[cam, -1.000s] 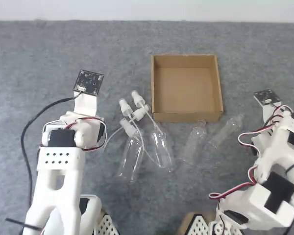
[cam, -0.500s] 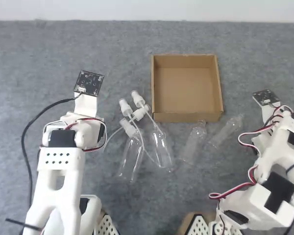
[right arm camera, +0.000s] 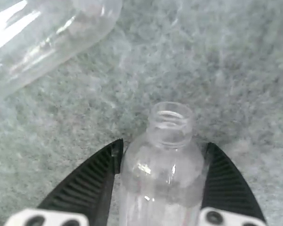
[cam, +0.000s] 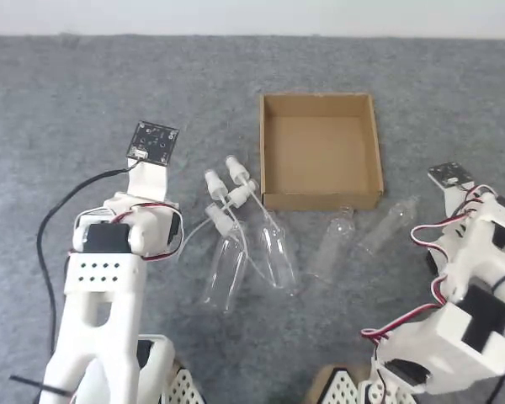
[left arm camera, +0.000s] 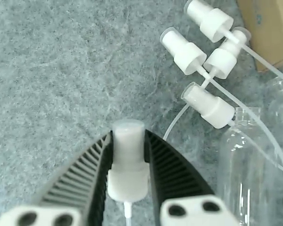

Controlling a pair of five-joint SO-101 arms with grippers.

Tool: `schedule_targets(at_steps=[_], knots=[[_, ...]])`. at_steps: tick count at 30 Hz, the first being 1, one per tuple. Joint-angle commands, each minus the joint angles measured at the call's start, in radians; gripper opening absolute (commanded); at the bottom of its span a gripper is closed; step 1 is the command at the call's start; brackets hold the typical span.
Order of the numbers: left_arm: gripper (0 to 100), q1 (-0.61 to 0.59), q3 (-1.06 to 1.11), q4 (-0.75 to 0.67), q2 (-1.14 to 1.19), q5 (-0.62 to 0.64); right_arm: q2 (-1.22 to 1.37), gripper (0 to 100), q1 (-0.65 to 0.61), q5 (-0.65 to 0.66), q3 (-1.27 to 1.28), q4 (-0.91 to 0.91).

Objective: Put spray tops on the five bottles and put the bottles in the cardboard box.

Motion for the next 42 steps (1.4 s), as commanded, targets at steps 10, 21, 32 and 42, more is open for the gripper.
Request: schedule_targets(at_steps=[10, 21, 32, 42], knots=[[1, -0.005, -0.182, 0.026, -0.048, 0.002, -0.154, 0.7, -0.116, -0.003, -0.437, 0.245], [1, -0.002, -0.654, 0.272, -0.160, 0.180, -0.570, 0.6, -0.727, -0.497, -0.511, 0.320], [1, 0.005, -0.696, 0.040, -0.288, 0.325, -0.808, 0.6, -1.202, -0.689, 0.048, -0.249], [1, 0.110, -0.648, -0.192, -0.288, 0.500, -0.941, 0.6, -1.394, -0.689, 0.313, -0.440]])
